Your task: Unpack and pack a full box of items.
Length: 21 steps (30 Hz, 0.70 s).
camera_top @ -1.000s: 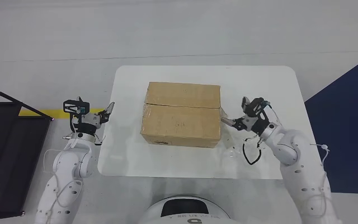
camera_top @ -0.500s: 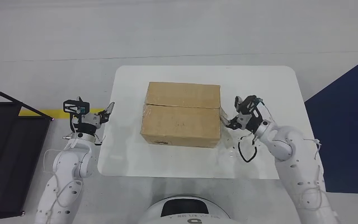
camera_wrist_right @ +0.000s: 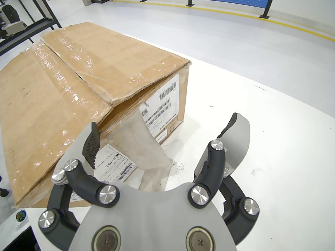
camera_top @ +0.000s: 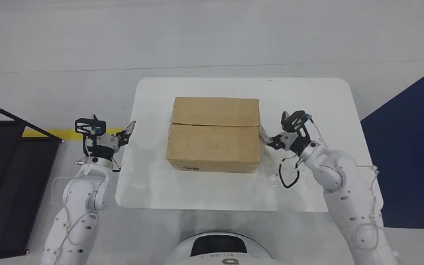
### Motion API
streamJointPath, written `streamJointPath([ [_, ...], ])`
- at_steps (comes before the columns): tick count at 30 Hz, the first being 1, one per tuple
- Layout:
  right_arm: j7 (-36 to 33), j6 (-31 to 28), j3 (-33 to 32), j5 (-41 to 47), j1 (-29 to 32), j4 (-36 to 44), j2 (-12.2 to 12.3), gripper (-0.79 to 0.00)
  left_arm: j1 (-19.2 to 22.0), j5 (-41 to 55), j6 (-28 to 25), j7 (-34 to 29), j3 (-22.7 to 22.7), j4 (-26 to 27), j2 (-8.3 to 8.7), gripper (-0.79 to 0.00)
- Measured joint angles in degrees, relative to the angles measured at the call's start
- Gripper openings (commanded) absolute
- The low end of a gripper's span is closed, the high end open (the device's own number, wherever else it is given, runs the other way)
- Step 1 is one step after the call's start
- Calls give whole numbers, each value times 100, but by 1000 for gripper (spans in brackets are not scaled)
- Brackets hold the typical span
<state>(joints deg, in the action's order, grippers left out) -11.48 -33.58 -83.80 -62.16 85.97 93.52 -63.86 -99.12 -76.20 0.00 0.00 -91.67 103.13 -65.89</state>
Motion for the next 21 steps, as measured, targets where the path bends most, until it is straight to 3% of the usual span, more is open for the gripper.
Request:
streamJointPath([
  [5,71,-286,-19,109,73,29,23,0,0,0,0,0,0,0,0,0],
  [10,75,-1274,-292,795,249,-30,104,0,0,0,0,0,0,0,0,0],
  [15,-360,-2388,-528,1621,268,-226,225,0,0,0,0,0,0,0,0,0],
  [18,-517,-2377,-645,1791,259,-232,279,0,0,0,0,0,0,0,0,0],
  [21,-389,-1654,-681,1631,269,-154,259,0,0,0,0,0,0,0,0,0],
])
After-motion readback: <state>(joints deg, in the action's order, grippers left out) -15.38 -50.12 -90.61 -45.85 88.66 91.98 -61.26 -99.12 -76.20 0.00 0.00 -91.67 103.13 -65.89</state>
